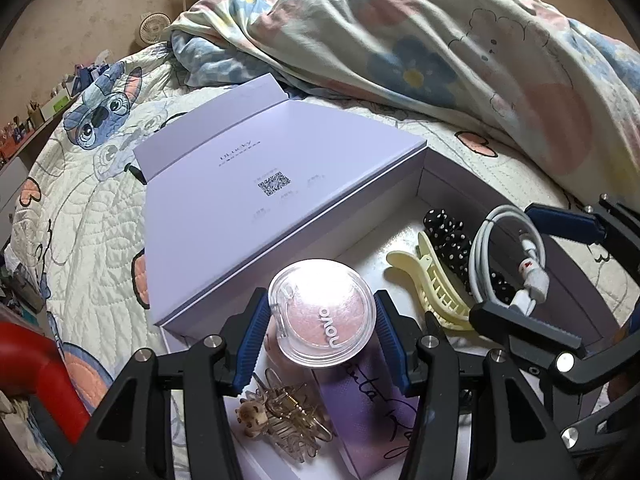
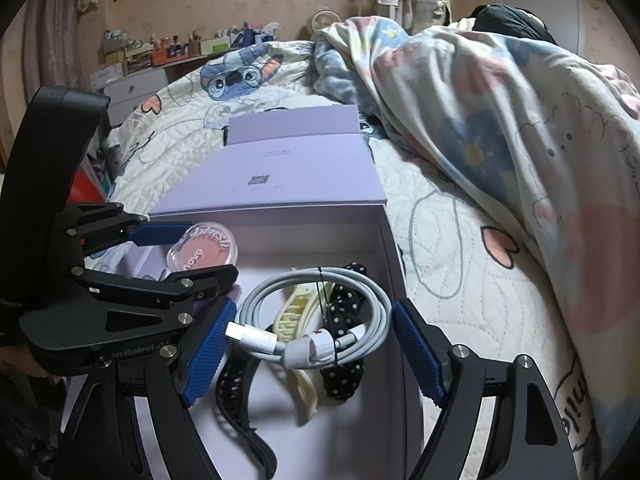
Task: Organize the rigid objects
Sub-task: 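Lower both grippers into the box and open them to drop cable and blush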
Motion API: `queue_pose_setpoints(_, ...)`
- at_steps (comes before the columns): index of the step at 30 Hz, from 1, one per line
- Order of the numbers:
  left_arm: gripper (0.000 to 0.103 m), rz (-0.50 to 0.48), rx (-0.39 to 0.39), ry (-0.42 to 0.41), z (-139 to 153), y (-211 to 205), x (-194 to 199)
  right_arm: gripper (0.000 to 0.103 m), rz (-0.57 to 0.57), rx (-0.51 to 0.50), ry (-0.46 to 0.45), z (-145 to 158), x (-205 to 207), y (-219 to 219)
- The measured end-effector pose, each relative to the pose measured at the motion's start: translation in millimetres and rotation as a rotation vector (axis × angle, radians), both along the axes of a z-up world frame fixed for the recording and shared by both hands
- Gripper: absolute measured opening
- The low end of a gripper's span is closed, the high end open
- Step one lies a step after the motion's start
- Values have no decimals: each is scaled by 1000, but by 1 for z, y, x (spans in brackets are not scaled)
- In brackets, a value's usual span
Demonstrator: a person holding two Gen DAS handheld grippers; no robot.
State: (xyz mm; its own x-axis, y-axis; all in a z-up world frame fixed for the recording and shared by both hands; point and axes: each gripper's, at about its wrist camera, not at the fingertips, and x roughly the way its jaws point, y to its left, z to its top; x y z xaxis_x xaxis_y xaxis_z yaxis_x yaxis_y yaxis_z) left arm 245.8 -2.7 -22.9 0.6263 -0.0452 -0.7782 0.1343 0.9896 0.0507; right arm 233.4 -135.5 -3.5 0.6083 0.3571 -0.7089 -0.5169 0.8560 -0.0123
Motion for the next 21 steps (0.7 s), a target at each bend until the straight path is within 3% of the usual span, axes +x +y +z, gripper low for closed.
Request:
queue_pose_setpoints(12, 52, 38, 6, 44, 0, 1, -4, 82, -24, -24, 14, -1, -5, -1)
queue_pose_setpoints(15, 53, 56, 8, 60, 0, 4, -7, 86, -26, -18, 13, 2, -7, -2)
queue_pose_setpoints(16, 56, 61, 6, 61, 1, 5, -8, 90, -29, -18, 12, 3, -7, -2)
queue_pose_setpoints(20, 85, 81, -7, 33, 11, 9, -17, 90, -46, -32, -15, 10, -13, -5)
queue_pose_setpoints(21, 86, 87, -9, 22, 14, 9, -20, 90, -51, -32, -20, 12, -14, -6)
